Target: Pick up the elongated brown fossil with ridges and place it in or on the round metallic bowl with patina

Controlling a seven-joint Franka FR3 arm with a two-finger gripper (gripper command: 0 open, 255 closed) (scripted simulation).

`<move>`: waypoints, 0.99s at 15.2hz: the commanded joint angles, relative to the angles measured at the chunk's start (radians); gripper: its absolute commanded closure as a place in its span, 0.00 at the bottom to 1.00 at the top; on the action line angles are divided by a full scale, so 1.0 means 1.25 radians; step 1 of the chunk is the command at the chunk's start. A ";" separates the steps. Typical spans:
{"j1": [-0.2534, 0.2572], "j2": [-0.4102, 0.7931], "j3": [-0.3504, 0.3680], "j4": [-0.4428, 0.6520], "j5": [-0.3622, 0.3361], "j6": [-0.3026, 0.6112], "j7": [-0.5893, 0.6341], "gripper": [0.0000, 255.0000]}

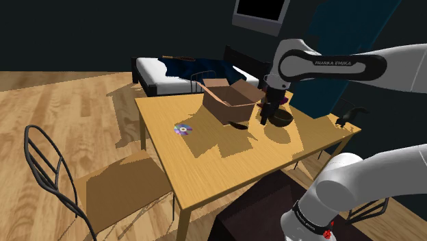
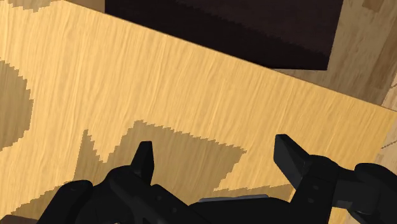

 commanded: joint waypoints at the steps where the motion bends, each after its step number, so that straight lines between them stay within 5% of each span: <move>1: 0.000 0.041 -0.022 0.000 -0.016 0.052 -0.041 0.00; 8: 0.002 0.217 -0.098 0.026 -0.042 0.236 -0.184 0.00; 15: 0.009 0.427 -0.155 0.111 -0.002 0.392 -0.342 0.00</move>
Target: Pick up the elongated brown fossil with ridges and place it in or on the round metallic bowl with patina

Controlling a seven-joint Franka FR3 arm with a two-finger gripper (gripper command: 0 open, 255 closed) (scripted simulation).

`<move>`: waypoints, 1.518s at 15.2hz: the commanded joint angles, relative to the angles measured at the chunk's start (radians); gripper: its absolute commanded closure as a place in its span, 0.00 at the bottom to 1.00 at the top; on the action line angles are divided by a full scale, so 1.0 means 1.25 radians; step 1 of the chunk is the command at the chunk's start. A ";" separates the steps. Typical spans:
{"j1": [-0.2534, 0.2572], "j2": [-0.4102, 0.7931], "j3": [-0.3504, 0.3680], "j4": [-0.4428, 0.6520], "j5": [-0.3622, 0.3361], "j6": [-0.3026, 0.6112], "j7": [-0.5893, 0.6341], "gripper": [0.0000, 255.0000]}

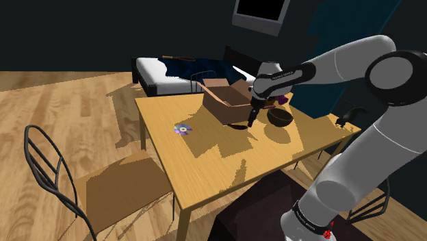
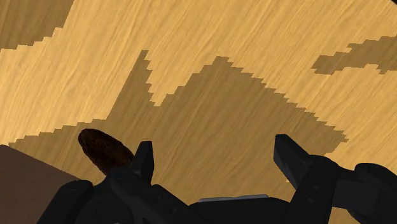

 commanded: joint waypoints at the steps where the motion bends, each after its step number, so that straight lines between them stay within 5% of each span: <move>1: 0.001 0.072 -0.013 0.032 0.022 0.048 -0.051 0.00; 11: -0.052 0.383 0.010 0.258 0.160 0.164 -0.284 0.00; 23: -0.068 0.445 0.026 0.258 0.187 0.225 -0.302 0.00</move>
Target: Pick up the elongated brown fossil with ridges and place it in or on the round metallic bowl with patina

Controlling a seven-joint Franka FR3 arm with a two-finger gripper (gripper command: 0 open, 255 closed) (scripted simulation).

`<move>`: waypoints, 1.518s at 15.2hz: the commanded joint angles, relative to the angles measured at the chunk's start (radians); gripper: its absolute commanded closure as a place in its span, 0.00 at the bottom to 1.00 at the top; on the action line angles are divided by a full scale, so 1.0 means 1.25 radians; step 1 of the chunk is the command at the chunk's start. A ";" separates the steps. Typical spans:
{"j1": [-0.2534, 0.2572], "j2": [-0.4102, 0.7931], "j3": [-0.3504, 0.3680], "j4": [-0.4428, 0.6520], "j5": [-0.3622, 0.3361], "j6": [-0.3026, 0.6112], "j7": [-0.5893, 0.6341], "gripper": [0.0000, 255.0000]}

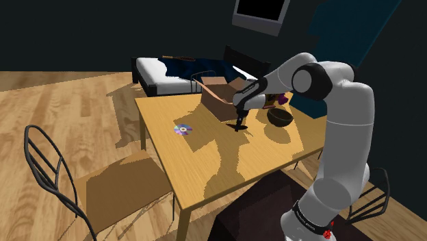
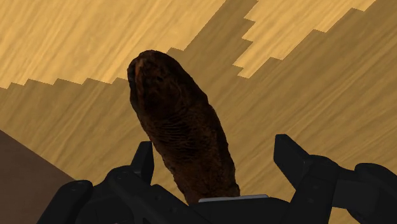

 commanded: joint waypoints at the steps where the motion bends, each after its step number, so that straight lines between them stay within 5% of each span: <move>1: 0.000 0.001 0.000 0.000 0.000 0.001 0.000 0.00; 3: 0.000 0.001 0.000 0.000 0.000 0.001 0.000 0.00; 4: 0.000 0.000 0.000 -0.001 0.000 0.001 0.000 1.00; 19: 0.007 -0.031 -0.008 0.003 -0.013 -0.033 0.008 1.00; 20: 0.007 -0.031 -0.008 0.003 -0.013 -0.033 0.008 0.00; 22: -0.085 -0.022 0.064 0.066 0.121 -0.099 -0.147 0.00; 23: -0.086 -0.014 0.067 0.066 0.124 -0.091 -0.149 0.00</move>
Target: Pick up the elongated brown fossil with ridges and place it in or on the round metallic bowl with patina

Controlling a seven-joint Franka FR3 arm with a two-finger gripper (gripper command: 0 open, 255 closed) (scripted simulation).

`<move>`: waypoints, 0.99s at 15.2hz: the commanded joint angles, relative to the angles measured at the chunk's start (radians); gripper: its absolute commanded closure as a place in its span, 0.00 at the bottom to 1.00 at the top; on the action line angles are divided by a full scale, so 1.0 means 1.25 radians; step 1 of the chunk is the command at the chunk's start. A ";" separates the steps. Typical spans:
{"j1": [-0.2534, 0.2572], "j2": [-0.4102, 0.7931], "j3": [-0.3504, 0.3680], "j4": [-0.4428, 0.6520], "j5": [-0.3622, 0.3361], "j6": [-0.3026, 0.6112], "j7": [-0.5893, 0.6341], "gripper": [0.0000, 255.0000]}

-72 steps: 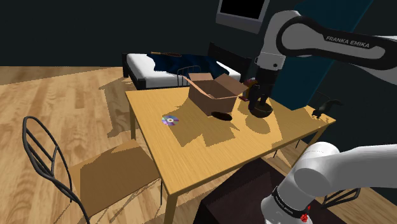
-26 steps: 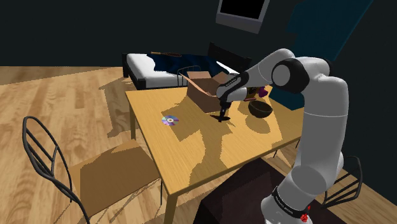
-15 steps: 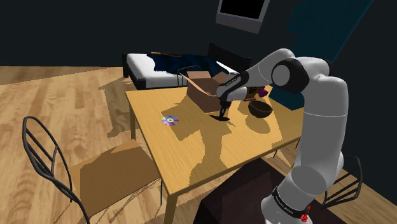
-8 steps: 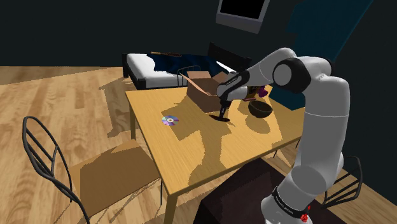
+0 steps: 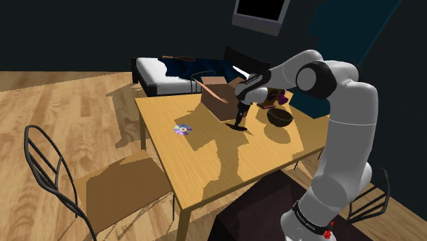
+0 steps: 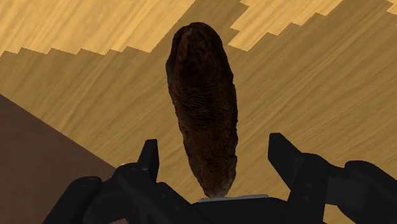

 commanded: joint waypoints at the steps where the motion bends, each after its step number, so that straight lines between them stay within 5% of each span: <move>1: -0.019 0.013 0.017 0.012 0.034 -0.003 -0.037 0.00; 14: -0.023 0.057 0.029 0.014 0.052 0.038 -0.049 0.00; 15: -0.023 0.057 0.029 0.014 0.052 0.038 -0.049 1.00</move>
